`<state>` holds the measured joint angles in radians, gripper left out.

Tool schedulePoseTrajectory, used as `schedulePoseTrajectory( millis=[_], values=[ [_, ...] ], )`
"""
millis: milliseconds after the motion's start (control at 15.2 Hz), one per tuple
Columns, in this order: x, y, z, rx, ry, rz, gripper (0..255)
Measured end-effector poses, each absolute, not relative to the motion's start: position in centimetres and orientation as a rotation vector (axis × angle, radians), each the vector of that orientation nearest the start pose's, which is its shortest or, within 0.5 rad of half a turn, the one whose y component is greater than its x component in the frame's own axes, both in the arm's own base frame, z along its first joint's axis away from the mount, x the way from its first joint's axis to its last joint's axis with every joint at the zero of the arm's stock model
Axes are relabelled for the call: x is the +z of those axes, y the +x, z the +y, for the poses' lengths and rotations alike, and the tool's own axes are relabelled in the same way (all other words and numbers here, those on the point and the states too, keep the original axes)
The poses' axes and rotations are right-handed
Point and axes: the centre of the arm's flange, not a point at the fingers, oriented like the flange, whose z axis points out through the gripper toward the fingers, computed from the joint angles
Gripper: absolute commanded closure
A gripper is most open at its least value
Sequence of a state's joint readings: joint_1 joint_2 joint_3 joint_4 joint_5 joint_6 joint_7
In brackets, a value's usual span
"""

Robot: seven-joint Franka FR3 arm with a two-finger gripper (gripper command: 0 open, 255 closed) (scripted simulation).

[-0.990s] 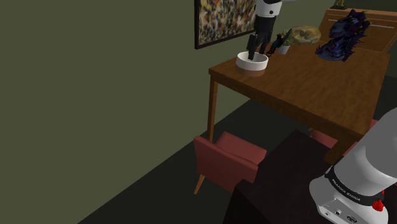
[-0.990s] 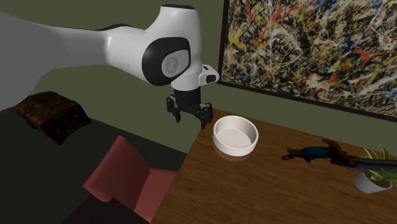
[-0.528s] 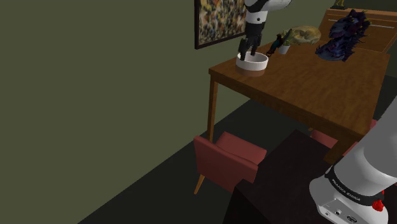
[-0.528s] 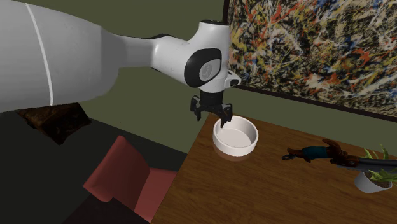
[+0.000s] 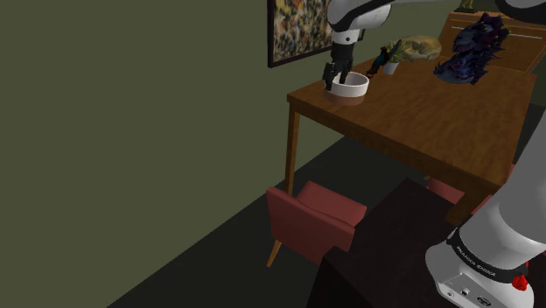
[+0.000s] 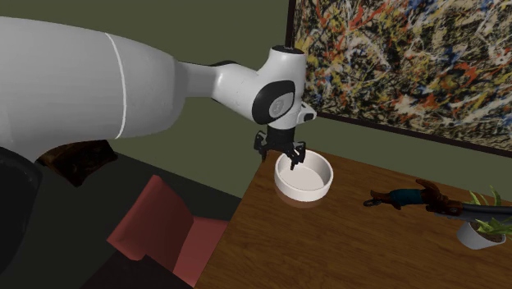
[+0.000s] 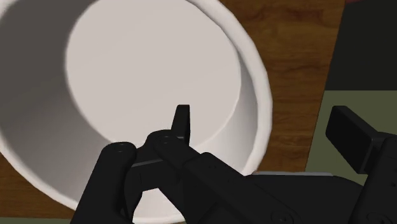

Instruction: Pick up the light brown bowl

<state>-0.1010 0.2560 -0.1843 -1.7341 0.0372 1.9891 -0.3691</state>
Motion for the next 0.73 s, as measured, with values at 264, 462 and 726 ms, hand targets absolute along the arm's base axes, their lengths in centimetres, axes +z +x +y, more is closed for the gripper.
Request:
schedulePoseTrajectory(
  millis=[264, 462, 726],
  values=[
    [41.89, 60.91, -16.82, 0.001, -3.152, -0.118, 255],
    [41.82, 60.92, -16.85, 0.000, -3.152, -0.118, 255],
    [41.82, 60.91, -16.86, 0.000, -3.152, -0.118, 255]
  ],
)
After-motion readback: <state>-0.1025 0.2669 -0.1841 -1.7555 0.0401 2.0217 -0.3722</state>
